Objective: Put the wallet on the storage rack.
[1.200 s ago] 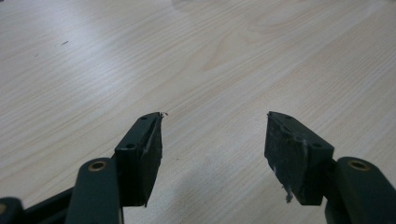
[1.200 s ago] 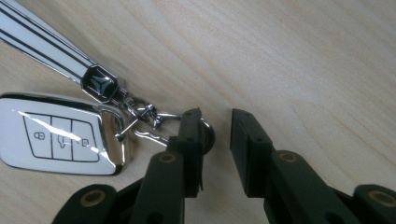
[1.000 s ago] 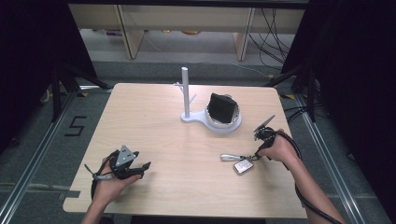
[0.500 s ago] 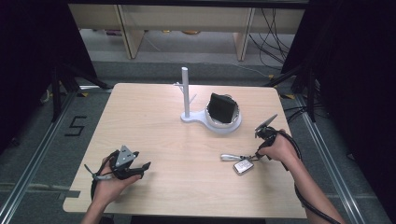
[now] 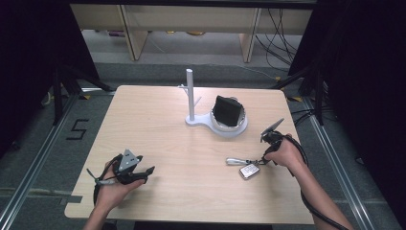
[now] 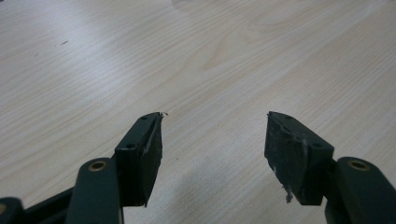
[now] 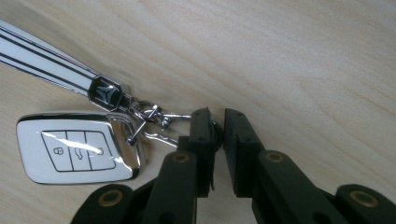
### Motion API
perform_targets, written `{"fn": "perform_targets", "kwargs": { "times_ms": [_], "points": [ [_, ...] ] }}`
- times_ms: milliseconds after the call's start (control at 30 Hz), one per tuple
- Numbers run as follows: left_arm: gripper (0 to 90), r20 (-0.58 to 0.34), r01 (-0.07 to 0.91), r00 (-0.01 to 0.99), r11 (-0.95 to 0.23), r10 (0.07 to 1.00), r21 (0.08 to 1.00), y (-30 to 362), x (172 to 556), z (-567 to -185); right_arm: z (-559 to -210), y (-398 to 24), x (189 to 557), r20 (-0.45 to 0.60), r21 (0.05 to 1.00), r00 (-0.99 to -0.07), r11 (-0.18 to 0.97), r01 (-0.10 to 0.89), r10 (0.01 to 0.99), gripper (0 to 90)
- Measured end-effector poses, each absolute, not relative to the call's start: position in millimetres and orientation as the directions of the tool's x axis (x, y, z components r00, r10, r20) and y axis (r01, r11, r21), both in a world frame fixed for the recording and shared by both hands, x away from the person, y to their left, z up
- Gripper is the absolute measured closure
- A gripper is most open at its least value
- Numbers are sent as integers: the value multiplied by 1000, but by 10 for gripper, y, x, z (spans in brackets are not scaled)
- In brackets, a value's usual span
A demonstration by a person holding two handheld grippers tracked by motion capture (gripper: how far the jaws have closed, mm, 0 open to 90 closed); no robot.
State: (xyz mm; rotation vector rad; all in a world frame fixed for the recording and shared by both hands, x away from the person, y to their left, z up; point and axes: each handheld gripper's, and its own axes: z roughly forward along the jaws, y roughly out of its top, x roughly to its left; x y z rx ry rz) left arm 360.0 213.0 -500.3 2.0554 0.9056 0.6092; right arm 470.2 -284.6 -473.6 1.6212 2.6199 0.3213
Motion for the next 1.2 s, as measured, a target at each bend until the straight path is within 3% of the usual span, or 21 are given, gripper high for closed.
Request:
{"fn": "perform_targets", "kwargs": {
  "times_ms": [233, 767, 1067, 1100, 1133, 1167, 1200],
  "points": [
    [366, 110, 386, 630, -434, 769, 814, 2131, 3601, -5001, -4740, -2893, 4724, 91, 208, -414, 389, 898, 906, 864],
    [366, 118, 383, 630, -439, 767, 813, 2126, 3606, -4996, -4730, -2861, 4735, 65, 218, -438, 416, 883, 896, 900],
    [366, 116, 386, 627, -437, 771, 813, 2123, 3601, -4992, -4690, -2911, 4723, 62, 221, -402, 380, 898, 914, 784],
    [366, 118, 385, 628, -439, 769, 812, 2124, 3602, -4991, -4635, -2825, 4665, 113, 103, -233, 222, 970, 966, 770],
    [366, 116, 385, 628, -438, 769, 812, 2122, 3602, -4993, -4630, -2875, 4678, 103, 118, -334, 321, 940, 937, 734],
    [366, 115, 387, 628, -437, 770, 812, 2120, 3601, -4994, -4630, -2875, 4678, 103, 118, -334, 321, 940, 937, 734],
    [366, 112, 386, 630, -436, 768, 813, 2120, 3602, -4996, -4641, -2887, 4686, 82, 117, -461, 451, 885, 883, 686]
  ]
}}
